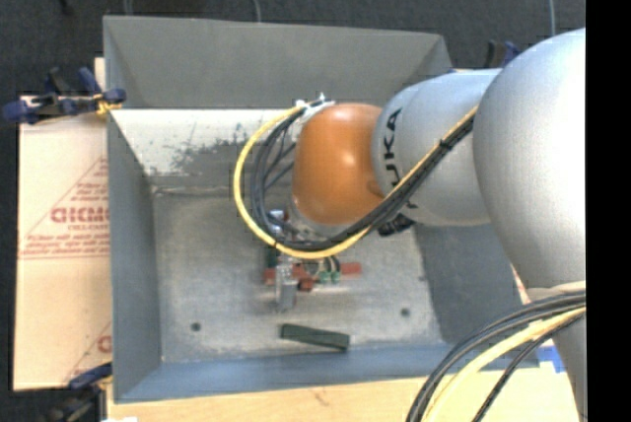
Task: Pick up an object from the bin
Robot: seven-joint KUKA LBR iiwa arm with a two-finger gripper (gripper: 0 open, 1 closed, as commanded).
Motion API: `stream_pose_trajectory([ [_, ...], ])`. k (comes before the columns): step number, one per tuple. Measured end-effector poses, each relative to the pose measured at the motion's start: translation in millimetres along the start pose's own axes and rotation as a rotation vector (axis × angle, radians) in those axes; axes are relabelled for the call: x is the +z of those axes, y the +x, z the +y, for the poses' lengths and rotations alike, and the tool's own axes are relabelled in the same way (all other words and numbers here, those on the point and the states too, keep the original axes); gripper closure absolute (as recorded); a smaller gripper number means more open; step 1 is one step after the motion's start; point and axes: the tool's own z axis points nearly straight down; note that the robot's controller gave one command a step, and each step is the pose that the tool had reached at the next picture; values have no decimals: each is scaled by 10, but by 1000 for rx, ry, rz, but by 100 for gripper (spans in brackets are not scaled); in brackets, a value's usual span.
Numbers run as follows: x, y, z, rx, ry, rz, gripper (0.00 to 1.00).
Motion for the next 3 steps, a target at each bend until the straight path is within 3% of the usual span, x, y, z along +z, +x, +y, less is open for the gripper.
stream_pose_trajectory([
  [1, -30, -675, -260, -631, -3, 4, 100],
  [3, -204, -722, -282, -618, -4, 5, 100],
])
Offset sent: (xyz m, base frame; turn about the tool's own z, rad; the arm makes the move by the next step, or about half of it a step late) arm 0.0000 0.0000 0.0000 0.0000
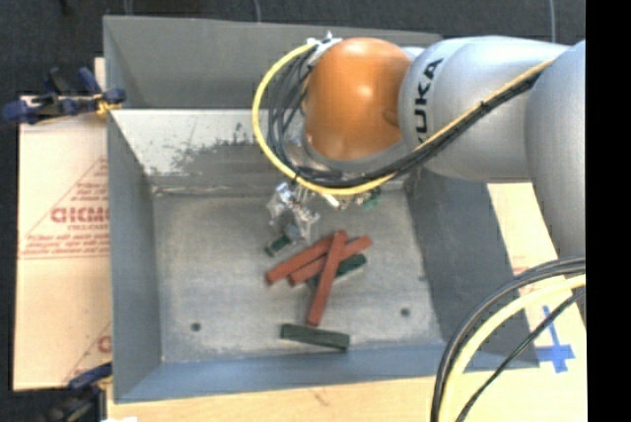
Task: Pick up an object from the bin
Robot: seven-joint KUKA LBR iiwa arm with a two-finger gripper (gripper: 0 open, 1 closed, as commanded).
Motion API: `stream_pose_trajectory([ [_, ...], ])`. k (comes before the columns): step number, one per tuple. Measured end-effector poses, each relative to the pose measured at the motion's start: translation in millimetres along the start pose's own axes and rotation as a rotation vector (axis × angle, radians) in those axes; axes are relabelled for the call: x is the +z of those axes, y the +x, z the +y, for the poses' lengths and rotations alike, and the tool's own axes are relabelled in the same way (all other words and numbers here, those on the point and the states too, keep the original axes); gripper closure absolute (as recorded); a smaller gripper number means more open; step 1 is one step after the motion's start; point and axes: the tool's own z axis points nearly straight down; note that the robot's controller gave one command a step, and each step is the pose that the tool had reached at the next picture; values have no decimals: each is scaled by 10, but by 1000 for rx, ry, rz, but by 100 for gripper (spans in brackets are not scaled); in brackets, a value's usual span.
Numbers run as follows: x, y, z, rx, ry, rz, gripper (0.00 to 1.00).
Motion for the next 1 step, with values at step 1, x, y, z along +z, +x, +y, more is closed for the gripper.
stream_pose_trajectory([
  [1, -172, -172, -36, -6, 2, 0, 100],
])
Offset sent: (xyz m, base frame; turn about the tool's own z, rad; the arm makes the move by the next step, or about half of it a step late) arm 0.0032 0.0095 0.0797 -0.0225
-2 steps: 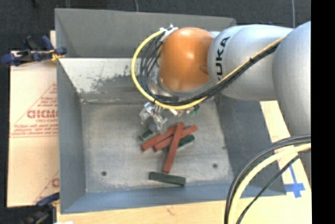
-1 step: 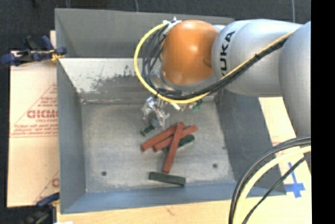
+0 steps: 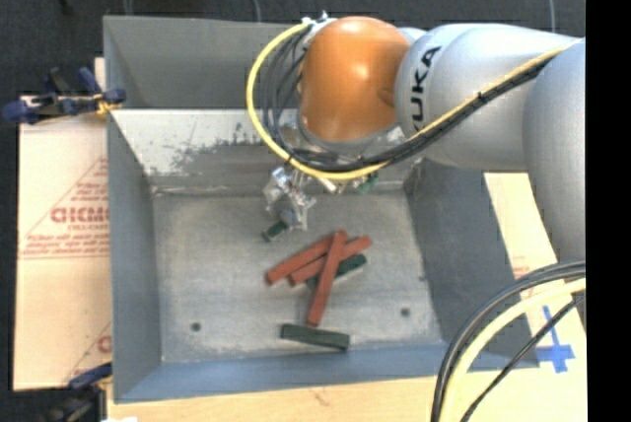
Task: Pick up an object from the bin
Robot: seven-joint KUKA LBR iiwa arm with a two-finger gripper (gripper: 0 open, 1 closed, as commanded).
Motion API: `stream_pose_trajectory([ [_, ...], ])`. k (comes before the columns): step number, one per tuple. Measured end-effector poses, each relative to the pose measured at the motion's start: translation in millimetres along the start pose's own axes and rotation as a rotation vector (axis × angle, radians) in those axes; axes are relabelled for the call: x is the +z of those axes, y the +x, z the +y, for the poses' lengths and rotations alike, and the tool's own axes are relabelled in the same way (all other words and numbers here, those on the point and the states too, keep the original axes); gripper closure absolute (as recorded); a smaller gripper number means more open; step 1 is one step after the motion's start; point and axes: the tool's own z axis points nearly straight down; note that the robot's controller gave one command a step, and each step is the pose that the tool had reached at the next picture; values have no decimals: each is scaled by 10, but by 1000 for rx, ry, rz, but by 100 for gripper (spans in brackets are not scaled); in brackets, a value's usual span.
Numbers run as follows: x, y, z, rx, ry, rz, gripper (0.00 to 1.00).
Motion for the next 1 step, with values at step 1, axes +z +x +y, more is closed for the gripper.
stream_pose_trajectory([
  [1, -449, 55, 56, -9, -3, 4, 100],
])
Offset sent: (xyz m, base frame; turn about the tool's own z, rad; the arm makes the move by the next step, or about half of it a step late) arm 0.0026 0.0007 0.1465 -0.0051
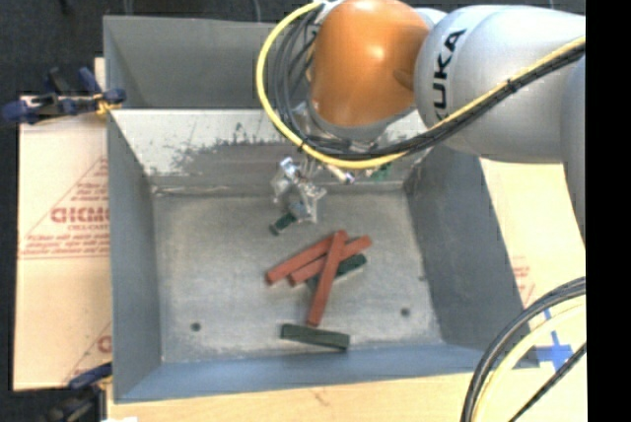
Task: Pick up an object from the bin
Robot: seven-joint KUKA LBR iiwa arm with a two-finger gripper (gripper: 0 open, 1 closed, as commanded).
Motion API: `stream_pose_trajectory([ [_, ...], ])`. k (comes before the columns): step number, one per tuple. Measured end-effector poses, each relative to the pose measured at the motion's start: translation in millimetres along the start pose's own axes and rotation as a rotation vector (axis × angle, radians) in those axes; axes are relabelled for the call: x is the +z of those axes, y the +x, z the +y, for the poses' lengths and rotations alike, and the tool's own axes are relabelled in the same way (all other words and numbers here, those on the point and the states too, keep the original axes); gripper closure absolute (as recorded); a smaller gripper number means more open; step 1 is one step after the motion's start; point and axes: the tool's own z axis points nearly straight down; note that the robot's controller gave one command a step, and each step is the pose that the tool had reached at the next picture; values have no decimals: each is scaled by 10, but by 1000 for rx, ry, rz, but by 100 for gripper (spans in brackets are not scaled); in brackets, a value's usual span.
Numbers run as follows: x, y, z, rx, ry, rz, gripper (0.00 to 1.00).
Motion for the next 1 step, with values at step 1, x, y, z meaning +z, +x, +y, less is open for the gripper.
stream_pose_trajectory([
  [1, -687, -50, -48, 4, 1, -2, 100],
])
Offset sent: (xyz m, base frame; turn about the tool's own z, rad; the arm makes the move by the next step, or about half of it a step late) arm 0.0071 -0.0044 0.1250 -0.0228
